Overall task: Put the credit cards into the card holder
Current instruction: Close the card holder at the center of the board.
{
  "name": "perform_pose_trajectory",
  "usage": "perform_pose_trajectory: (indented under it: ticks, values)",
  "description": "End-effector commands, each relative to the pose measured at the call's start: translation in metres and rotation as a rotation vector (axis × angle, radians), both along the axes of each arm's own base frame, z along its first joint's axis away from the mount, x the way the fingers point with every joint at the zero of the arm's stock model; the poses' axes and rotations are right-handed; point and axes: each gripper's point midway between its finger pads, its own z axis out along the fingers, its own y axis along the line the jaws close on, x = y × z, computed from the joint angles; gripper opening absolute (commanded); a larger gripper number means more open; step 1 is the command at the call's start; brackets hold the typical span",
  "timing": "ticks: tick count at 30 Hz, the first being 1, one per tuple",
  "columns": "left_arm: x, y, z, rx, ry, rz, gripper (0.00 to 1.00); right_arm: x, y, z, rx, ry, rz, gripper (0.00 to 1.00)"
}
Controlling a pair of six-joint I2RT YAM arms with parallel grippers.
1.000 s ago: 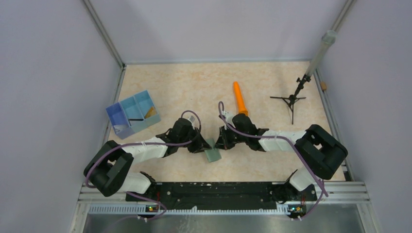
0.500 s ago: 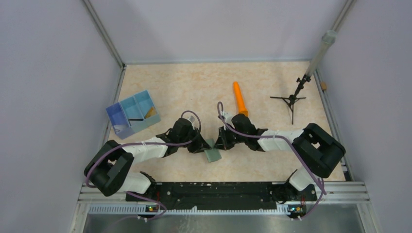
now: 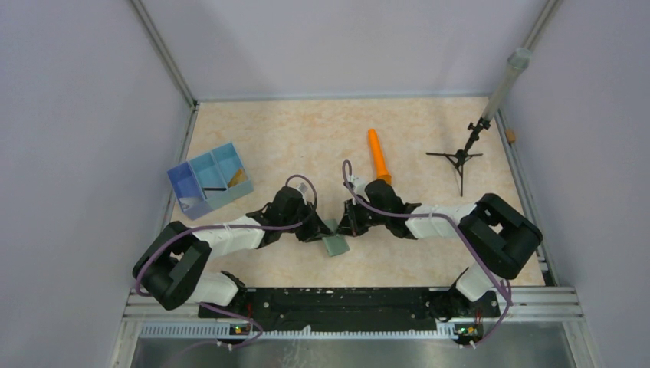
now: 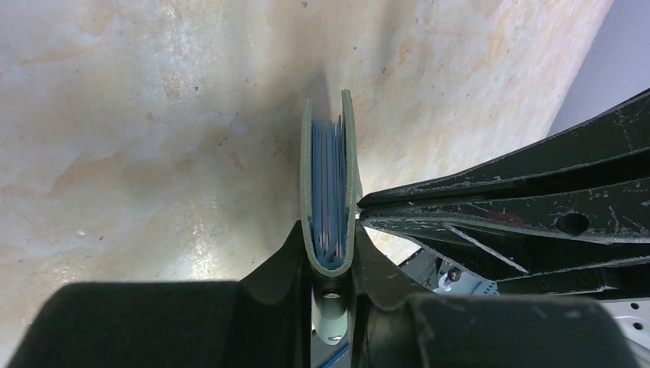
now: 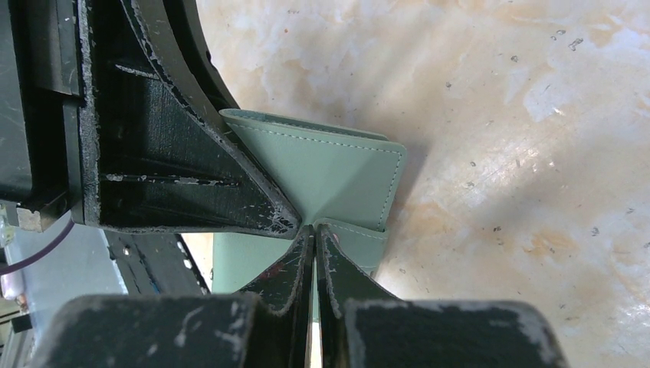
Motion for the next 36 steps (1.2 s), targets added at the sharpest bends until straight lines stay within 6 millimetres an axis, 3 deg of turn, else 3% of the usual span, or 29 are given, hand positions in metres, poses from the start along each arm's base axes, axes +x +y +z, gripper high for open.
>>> perform_pose_trajectory:
  ticks: [1, 28, 36]
  values:
    - [0.009, -0.004, 0.008, -0.005, -0.044, -0.001, 0.00, -0.014, 0.001, -0.010, -0.008, 0.032, 0.027, 0.00]
    - [0.009, 0.005, 0.004, 0.020, -0.041, 0.050, 0.00, -0.044, -0.015, -0.042, -0.062, 0.133, -0.085, 0.00]
    - [0.010, 0.014, 0.000, 0.020, -0.036, 0.119, 0.00, -0.050, -0.031, -0.053, -0.072, 0.177, -0.187, 0.00]
